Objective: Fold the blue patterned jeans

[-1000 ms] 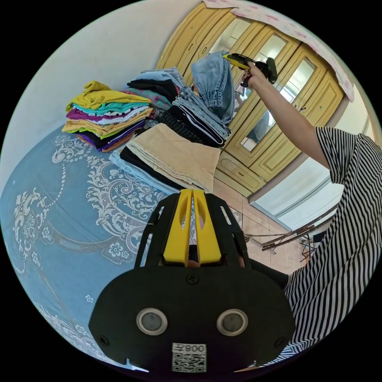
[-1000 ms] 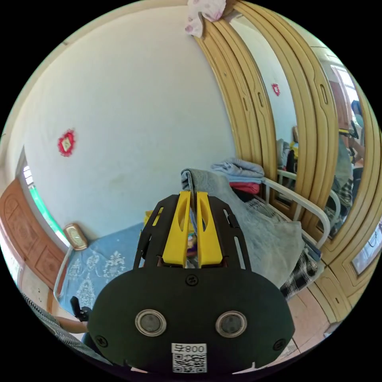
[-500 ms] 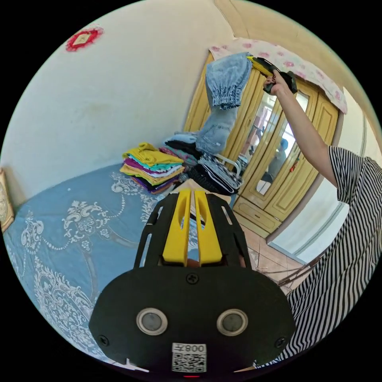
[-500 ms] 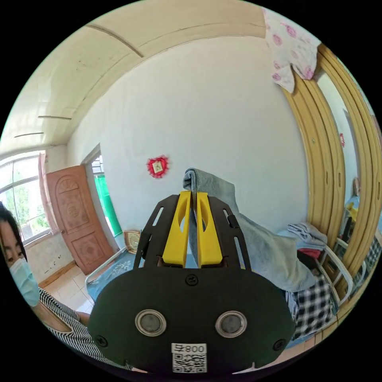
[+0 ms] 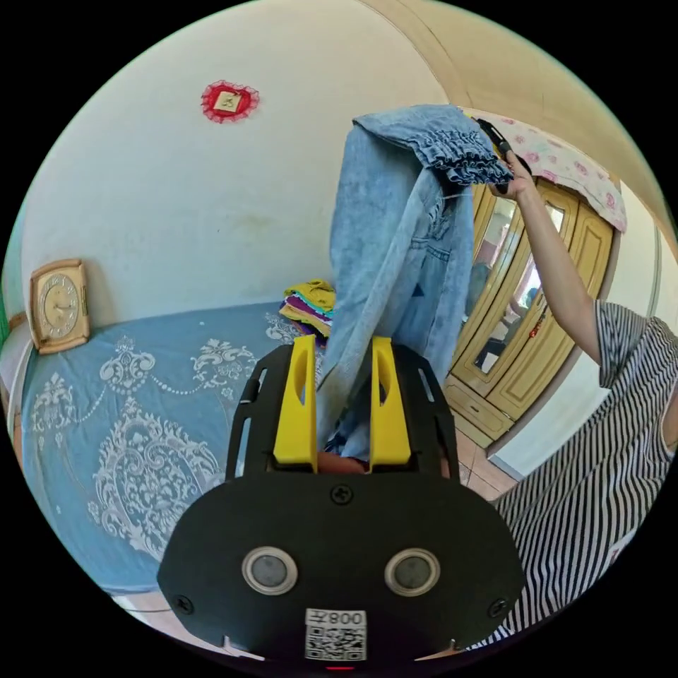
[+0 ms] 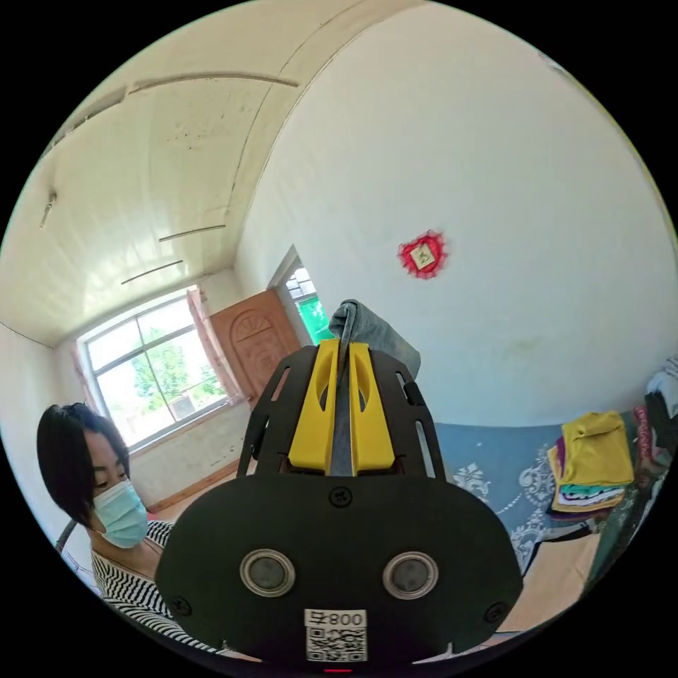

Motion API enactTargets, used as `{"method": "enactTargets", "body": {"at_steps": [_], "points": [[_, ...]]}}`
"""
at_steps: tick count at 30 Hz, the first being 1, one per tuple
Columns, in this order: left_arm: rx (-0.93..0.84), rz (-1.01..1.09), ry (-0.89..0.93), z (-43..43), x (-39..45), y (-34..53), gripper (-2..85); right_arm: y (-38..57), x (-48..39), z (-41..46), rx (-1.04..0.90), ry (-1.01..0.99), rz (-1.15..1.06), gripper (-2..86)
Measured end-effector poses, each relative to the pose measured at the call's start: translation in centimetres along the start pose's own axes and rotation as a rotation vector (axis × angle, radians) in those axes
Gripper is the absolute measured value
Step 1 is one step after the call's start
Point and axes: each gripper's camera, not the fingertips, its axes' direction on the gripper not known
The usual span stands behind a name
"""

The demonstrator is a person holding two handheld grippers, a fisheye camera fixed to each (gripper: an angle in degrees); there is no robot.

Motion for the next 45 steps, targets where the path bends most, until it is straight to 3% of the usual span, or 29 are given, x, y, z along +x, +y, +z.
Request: {"method": "enactTargets", "body": {"at_steps": [4, 9, 25, 37, 45], "points": [[0.011, -0.064, -0.105, -5.7, 0.0, 4.8, 2.6, 5.6, -1.2, 5.4, -0.099, -0.128, -0.012, 1.5], [0.067, -0.191, -0.221, -13.6, -0.8, 9.6, -0.1, 11.9, -3.4, 10.5, -0.228, -0.155, -0.067, 1.5], [0.199, -0.228, -0.44, -30.1, 2.7, 14.2, -0.5, 25.8, -4.5, 7.4, -0.303, -0.171, -0.171, 1.7], [0.196, -0.11, -0.779, -39.4, 3.3, 6.6, -0.2, 30.0, 2.4, 3.6, -0.281, -0.219, -0.224, 1.7], [0.088, 0.058, -0.903, -38.5, 0.0, -4.5, -0.1, 33.8, 16.8, -1.6, -0.203, -0.179, -0.154, 1.8]]}}
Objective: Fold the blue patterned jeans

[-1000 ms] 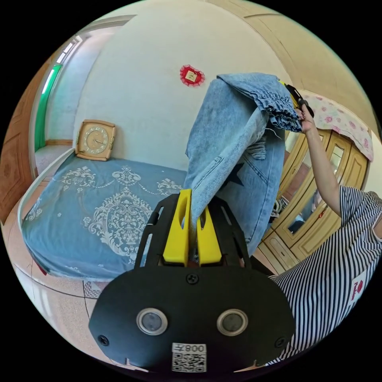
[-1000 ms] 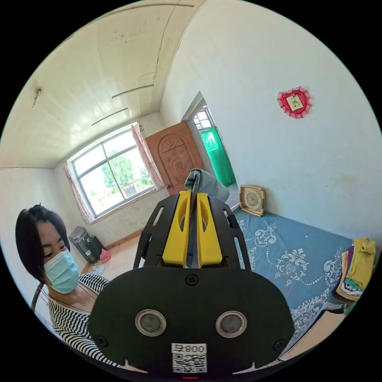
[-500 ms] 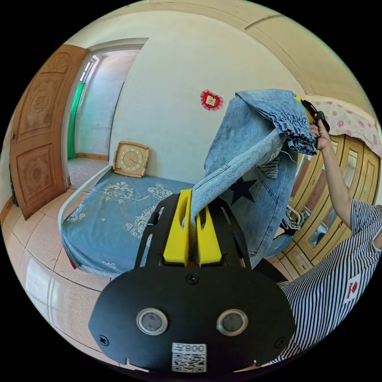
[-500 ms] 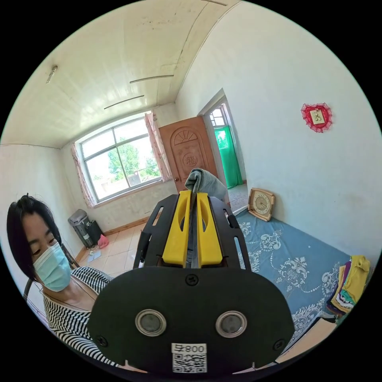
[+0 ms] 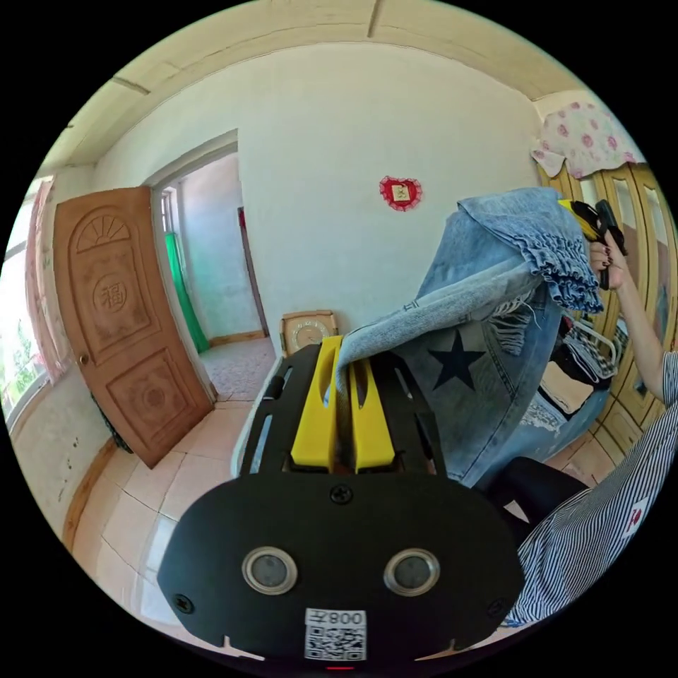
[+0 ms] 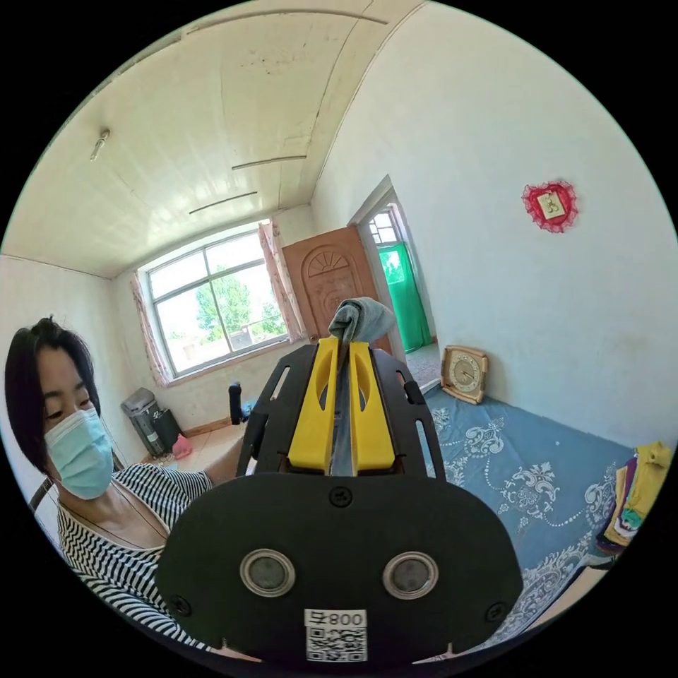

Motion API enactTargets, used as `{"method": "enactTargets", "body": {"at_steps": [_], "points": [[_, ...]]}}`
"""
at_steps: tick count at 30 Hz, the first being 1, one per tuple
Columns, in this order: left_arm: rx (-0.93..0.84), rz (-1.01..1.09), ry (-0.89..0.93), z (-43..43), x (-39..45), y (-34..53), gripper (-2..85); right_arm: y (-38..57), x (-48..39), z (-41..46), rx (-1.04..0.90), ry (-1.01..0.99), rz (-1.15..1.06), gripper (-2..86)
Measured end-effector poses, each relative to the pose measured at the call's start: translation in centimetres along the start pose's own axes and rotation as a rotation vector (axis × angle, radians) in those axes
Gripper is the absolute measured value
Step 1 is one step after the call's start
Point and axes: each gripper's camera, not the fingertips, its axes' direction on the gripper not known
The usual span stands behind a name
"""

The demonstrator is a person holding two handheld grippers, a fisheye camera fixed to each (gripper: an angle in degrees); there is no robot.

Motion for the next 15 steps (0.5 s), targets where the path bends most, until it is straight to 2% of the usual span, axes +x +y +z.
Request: {"method": "enactTargets", "body": {"at_steps": [4, 7, 10, 12, 14, 15], "points": [[-0.093, 0.115, 0.041, 7.4, 1.7, -3.9, -0.1, 6.4, 8.5, -3.2, 0.012, 0.081, 0.13, 1.8], [-0.258, 0.16, 0.169, 17.3, 4.4, -4.6, -0.2, 14.6, 17.9, -5.5, -0.052, 0.16, 0.331, 1.8], [-0.533, 0.128, 0.29, 29.6, 8.8, -0.9, -0.4, 27.4, 28.6, -7.4, -0.201, 0.278, 0.661, 1.6], [-0.825, 0.199, 0.281, 37.6, 13.5, 3.9, -0.5, 37.8, 34.8, -10.4, -0.356, 0.497, 0.934, 1.1], [-0.902, 0.316, 0.278, 39.9, 16.7, 5.7, -0.5, 41.2, 35.8, -12.2, -0.361, 0.502, 0.964, 0.9], [-0.891, 0.391, 0.244, 40.5, 18.2, 6.1, -0.5, 41.4, 36.1, -11.9, -0.428, 0.523, 0.909, 1.1]]}}
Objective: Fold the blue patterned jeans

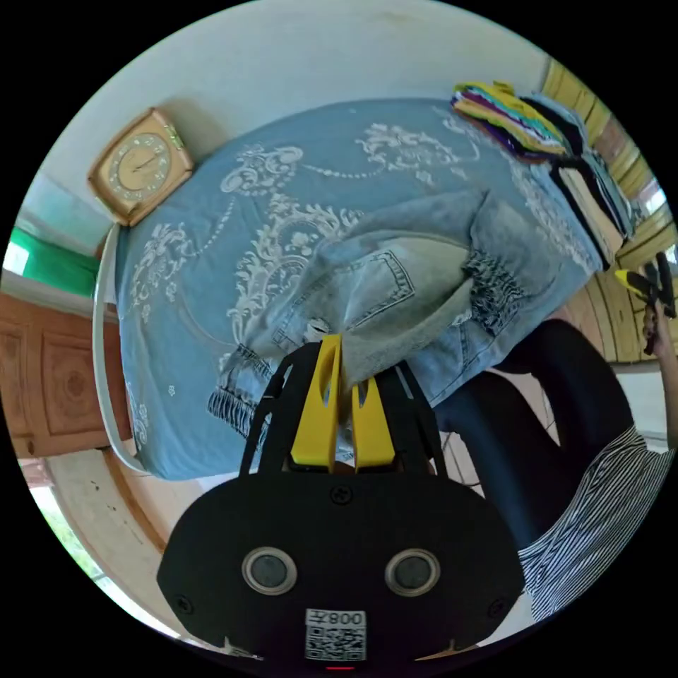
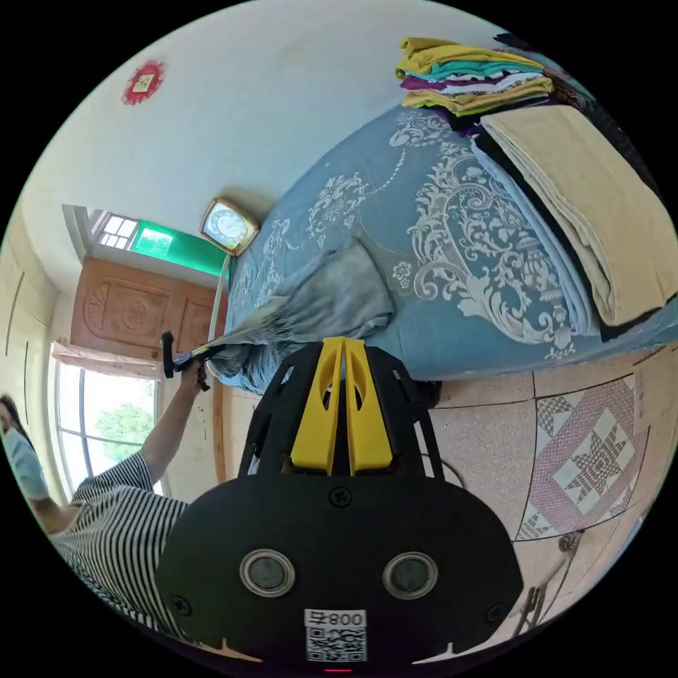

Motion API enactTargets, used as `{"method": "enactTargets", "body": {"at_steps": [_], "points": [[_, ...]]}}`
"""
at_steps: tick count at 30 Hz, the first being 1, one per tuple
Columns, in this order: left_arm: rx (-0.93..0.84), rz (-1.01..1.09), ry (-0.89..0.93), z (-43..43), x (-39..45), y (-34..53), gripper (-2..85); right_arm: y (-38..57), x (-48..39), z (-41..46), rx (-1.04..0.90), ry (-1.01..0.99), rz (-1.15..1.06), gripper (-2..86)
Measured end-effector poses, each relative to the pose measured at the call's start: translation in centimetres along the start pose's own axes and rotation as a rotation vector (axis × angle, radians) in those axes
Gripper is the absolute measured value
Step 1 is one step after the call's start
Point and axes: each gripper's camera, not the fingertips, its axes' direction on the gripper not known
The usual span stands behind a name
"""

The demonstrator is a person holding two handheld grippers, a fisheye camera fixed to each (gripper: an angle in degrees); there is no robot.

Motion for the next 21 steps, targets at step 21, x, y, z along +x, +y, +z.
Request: {"method": "enactTargets", "body": {"at_steps": [21], "points": [[0.134, -0.2, 0.113, -1.6, -12.1, -5.5, -0.6, -12.3, -2.8, 12.1, -0.301, 0.607, -1.04, 3.3]]}}
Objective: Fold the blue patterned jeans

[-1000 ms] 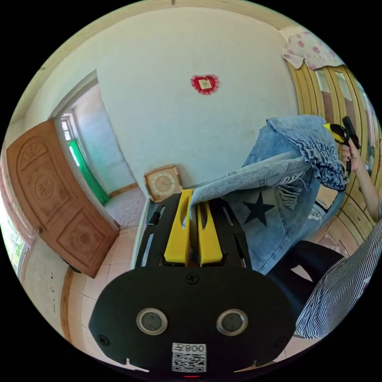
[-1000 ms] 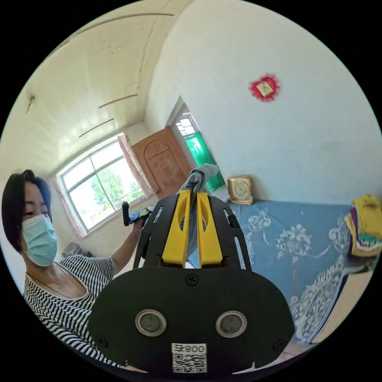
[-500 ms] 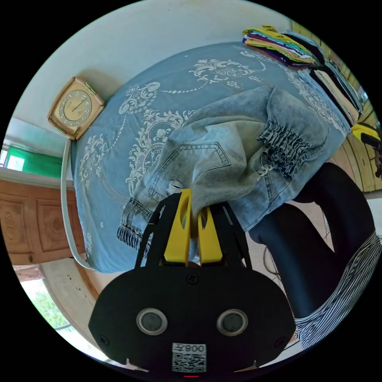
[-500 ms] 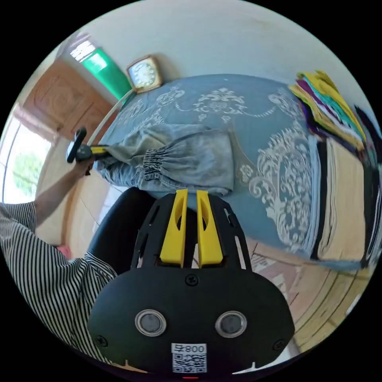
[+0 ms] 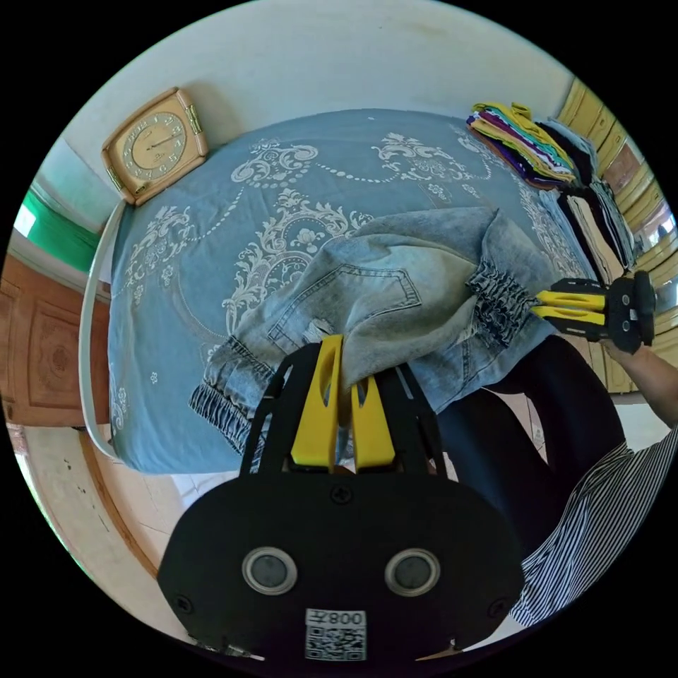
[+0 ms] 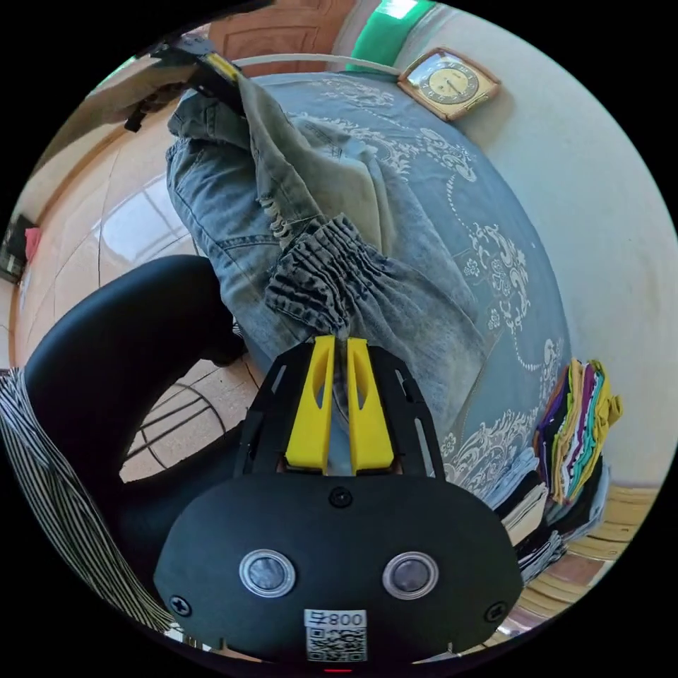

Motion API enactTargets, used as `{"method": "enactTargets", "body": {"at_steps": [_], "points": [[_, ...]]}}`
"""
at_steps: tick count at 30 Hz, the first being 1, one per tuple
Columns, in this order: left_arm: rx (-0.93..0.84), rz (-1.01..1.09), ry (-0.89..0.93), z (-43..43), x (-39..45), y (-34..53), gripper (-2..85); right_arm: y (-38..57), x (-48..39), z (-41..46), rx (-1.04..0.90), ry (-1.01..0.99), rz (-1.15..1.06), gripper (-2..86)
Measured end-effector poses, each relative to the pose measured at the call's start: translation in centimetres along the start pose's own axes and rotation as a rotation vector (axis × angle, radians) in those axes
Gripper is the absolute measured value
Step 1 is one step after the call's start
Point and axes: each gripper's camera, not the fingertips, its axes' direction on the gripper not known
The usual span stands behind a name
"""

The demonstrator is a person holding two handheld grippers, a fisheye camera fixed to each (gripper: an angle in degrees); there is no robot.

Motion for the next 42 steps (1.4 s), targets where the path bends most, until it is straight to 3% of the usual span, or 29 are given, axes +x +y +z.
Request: {"method": "enactTargets", "body": {"at_steps": [6, 9, 12, 14, 16, 22, 27, 33, 37, 42], "points": [[0.231, -0.053, -0.045, -7.5, -5.6, -2.2, -0.5, 9.7, 19.3, -11.5, 0.279, -0.125, 0.368, 2.7], [0.224, -0.128, -0.014, -8.0, -10.6, -5.9, -0.5, 15.9, 31.6, -13.9, 0.35, -0.169, 0.638, 2.9], [0.083, -0.286, 0.084, -3.8, -16.0, -10.4, -0.4, 22.3, 43.6, -9.9, 0.349, -0.353, 0.955, 3.8], [0.031, -0.344, 0.107, -1.0, -17.5, -11.5, -0.4, 26.5, 48.2, -5.9, 0.335, -0.498, 1.146, 4.2], [0.043, -0.361, 0.155, 0.7, -17.9, -11.6, -0.4, 29.5, 49.6, -3.2, 0.272, -0.509, 1.24, 4.6], [0.063, -0.296, 0.161, 3.0, -17.8, -11.3, -0.4, 32.1, 48.7, -0.9, 0.239, -0.454, 1.122, 7.7], [0.088, -0.262, 0.18, 3.0, -19.0, -10.9, -0.4, 22.5, 51.5, 0.1, 0.078, -0.18, 0.732, 8.6], [0.093, -0.248, 0.191, 3.6, -20.5, -10.4, -0.4, 14.5, 56.7, 6.4, -0.155, -0.079, 0.483, 10.6], [0.083, -0.242, 0.162, 4.3, -21.2, -10.3, -0.4, 13.7, 58.0, 13.1, -0.337, -0.177, 0.445, 10.4], [0.128, -0.206, 0.084, 2.7, -22.1, -10.3, -0.4, 16.4, 59.2, 13.2, -0.247, -0.217, 0.514, 3.8]]}}
